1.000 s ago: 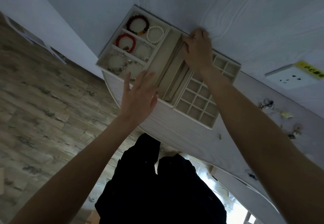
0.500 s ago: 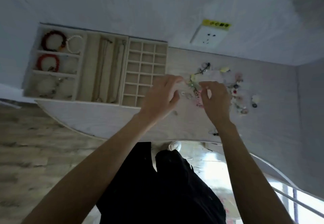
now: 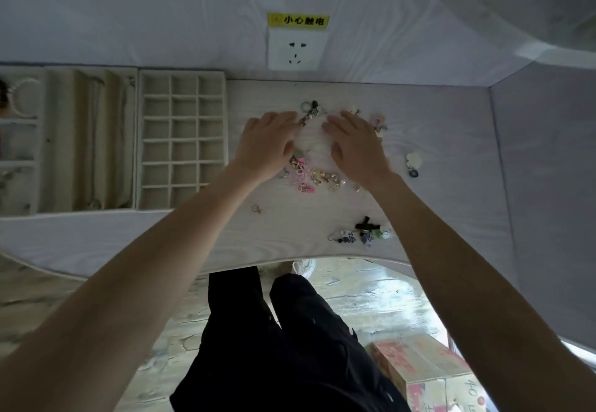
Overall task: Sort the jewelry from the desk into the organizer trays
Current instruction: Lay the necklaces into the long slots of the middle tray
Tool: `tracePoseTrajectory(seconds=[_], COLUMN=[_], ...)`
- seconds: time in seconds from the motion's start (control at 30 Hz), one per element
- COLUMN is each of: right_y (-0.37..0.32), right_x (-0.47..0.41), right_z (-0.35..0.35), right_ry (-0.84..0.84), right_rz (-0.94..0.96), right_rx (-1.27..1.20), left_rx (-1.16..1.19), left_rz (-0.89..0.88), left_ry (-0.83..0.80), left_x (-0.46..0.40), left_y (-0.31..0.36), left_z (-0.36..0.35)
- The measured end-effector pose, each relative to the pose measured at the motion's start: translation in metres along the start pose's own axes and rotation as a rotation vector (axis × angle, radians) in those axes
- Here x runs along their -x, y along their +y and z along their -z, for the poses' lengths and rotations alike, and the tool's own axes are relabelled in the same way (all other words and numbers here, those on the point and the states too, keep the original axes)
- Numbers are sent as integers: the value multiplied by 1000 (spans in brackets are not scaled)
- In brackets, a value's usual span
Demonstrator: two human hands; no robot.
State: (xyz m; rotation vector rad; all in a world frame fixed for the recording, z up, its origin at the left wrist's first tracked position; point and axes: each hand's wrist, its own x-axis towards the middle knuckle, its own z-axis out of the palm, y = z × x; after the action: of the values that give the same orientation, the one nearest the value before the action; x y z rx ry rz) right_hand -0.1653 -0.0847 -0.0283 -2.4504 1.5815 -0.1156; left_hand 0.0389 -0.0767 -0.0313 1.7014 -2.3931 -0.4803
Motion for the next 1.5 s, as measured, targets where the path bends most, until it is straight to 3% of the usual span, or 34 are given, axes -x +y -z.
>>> tracePoseTrajectory(seconds=[0.1,0.27,0.43,0.6,0.7,0.77,0.87,0.97,1.07,1.23,1.5], right_y=[2,1,-5,-10,-8,-6,-11,-19,-18,-18,-40], right_x=[11,-5,-38,-39,-28,-18,-7,-3,1,2,-3], right_z=[0,9,14,7,4,4,23,53,68,56,47], right_ry=[100,181,22,31,37,73,155,232,358,81,-85], right_rz=[4,-145,-258,-245,-261,-264,-376,-507,-527,-356,-329], right_rx=[-21,-93,206,171,87,-20,-477,-864,-1030,-908,-897], left_rx=[8,42,42,-56,-44,-15,105,544,905,949,977], left_rz=[62,69,36,-87,-152,-199,-234,-39,111,46,132], left_ry=[67,186,136,-22,-31,23,98,88,58,121,238], left_x=[6,-2,-35,-53,-52,-49,-47,-40,-33,-26,-12], left_y=[-7,1,23,30,32,32,29,35,40,49,45], left_z=[3,11,10,-2,-4,-5,-9,2,20,49,88])
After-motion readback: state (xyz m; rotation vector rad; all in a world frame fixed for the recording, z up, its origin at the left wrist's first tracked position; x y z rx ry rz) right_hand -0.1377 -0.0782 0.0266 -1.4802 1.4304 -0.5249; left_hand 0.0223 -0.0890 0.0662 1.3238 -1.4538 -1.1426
